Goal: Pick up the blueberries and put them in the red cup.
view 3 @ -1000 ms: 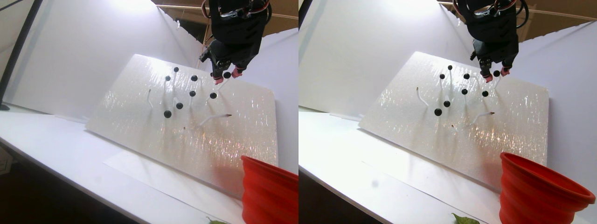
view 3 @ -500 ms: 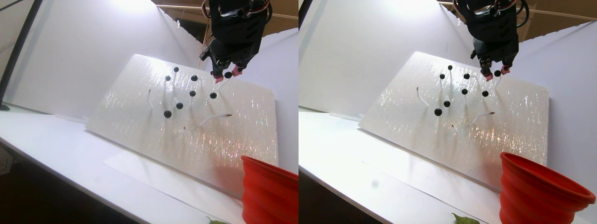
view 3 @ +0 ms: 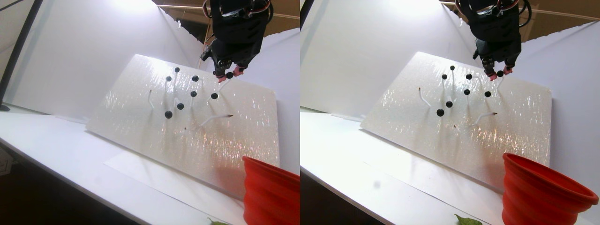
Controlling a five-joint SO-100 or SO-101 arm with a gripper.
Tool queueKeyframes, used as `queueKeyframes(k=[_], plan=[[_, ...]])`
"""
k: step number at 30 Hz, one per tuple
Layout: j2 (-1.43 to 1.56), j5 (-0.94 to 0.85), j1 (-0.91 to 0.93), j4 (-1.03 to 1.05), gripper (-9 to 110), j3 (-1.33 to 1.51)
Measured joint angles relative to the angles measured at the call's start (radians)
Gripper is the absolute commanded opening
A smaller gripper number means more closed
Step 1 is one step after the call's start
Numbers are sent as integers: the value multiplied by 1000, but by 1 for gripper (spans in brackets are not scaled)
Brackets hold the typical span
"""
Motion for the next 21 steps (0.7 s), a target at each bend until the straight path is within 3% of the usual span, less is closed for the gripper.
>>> queueKeyframes(k=[21], plan=[[11,0,-15,0,12,52]])
